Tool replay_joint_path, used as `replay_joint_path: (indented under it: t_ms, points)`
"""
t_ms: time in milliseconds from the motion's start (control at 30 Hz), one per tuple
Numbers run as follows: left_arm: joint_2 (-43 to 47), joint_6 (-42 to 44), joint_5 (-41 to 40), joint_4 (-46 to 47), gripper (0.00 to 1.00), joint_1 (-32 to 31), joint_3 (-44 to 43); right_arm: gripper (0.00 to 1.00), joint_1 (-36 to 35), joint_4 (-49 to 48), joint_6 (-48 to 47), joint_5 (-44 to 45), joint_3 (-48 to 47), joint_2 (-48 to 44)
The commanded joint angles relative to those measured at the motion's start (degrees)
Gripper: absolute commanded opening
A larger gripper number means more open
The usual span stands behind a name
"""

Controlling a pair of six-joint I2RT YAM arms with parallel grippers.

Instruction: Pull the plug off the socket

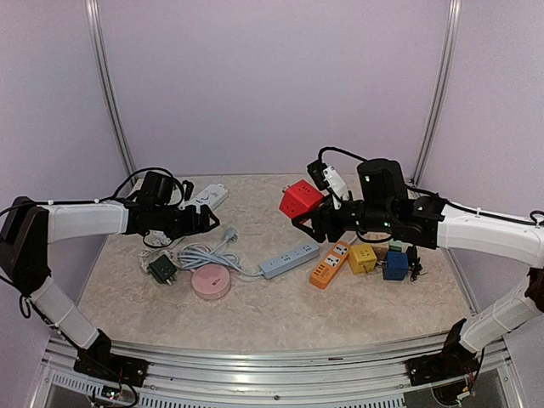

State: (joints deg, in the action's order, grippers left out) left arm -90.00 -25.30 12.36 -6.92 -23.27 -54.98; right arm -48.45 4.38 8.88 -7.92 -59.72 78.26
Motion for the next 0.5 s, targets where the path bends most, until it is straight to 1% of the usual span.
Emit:
replay_joint_path:
  t_ms: [0,100,200,233,333,467]
  points:
    - [3.82,-0.28,-2.54,2.26,0.99,0.32,2.19,0.0,0.29,-4.2,-1.85,-2.06,1.38,-2.76]
    - [7.0,-1.0,-3.05,4.31,0.99,0.25,3.63,0.0,-0.11,-7.47,-2.82,-2.4,3.13,-4.01]
    - [11.28,-3.36,-1.82,6.37,0.99,-0.65,4.48,0.0,-1.1,-10.53,-4.1,-2.06,5.17,-5.47]
    - [12.8,-4.08,-1.69,9.0,0.99,-1.55,4.69,0.0,-1.45,-12.02,-4.59,-1.75,5.9,-5.92]
    - [16.53,-6.49,-1.43,12.25,0.99,-5.11,4.33,0.0,-2.75,-15.69,-5.99,-0.54,7.93,-6.99]
    - [19.9,-9.45,-1.02,17.78,0.99,-11.12,4.61,0.0,-5.94,-16.87,-8.26,7.17,7.67,-5.99]
